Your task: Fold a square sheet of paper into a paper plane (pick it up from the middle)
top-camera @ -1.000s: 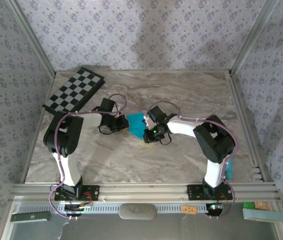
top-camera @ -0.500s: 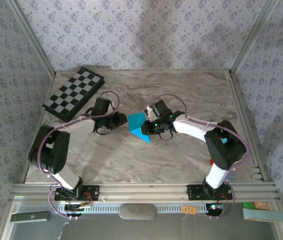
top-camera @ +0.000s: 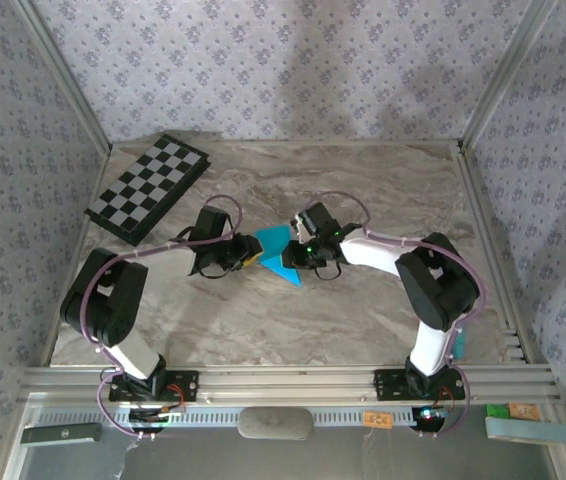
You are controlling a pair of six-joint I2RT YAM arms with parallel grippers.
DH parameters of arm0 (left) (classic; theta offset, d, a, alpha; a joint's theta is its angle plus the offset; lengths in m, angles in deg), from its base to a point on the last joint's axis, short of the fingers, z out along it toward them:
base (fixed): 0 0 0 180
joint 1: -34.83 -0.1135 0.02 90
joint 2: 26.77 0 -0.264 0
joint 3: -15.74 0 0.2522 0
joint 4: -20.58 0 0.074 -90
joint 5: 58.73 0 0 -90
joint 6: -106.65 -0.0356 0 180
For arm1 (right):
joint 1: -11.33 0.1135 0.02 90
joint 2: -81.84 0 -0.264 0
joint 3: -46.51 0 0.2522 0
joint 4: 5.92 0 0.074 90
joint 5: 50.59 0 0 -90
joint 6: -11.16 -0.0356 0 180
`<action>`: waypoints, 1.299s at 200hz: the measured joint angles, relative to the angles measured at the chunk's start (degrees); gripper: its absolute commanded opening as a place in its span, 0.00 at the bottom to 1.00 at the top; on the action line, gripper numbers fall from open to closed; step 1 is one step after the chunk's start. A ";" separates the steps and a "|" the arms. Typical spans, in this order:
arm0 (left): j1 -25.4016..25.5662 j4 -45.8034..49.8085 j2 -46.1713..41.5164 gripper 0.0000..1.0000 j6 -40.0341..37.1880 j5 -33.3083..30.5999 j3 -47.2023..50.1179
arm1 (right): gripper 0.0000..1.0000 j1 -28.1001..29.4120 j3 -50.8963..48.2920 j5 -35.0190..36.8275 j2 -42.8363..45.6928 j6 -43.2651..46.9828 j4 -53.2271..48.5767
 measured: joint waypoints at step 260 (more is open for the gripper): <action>0.00 -2.25 8.87 0.22 2.93 5.92 -3.17 | 0.13 -0.33 1.25 2.91 -4.04 0.28 -1.81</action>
